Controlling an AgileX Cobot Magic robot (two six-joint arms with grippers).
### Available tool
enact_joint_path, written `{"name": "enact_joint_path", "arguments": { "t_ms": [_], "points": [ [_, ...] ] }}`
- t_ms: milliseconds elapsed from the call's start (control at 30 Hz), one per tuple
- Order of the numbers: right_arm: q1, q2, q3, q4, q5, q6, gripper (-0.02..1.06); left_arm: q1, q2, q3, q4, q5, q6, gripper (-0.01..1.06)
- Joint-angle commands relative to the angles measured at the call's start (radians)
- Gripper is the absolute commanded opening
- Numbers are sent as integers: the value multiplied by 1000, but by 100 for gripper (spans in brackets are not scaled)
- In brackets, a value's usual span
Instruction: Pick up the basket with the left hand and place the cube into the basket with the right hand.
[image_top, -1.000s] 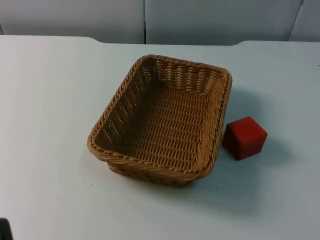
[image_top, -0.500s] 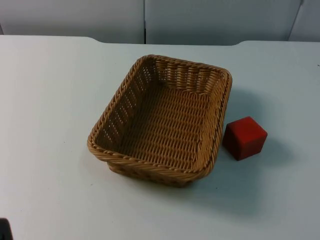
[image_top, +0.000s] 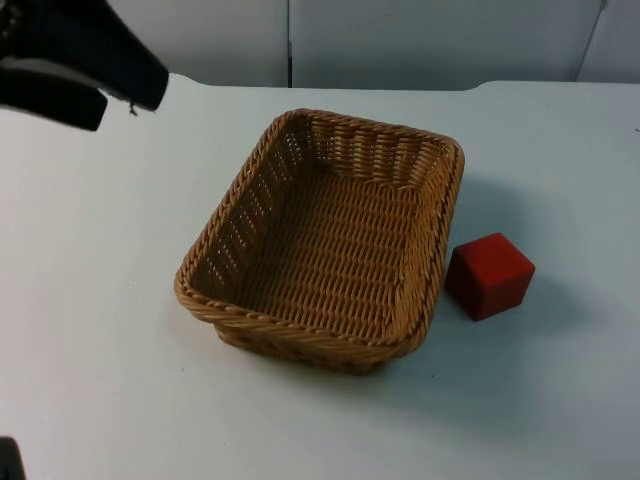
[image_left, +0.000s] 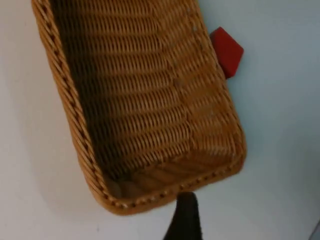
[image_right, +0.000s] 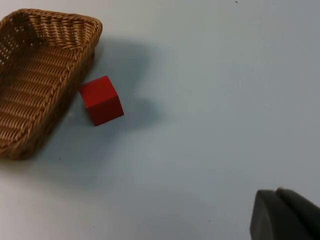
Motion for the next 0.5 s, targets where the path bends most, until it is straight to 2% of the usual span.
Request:
{"name": "enact_joint_path", "arguments": {
  "t_ms": [0,300,467],
  "points": [
    [0,-2,2,-6,-18,2,1,3,69,-58,-4,-27,18,68],
    [0,-2,2,-6,-18,2,1,-19,377,-277,85,-126,19,68],
    [0,-2,2,-6,-18,2,1,-43,481,-318,88,-134,27,68]
  ]
}}
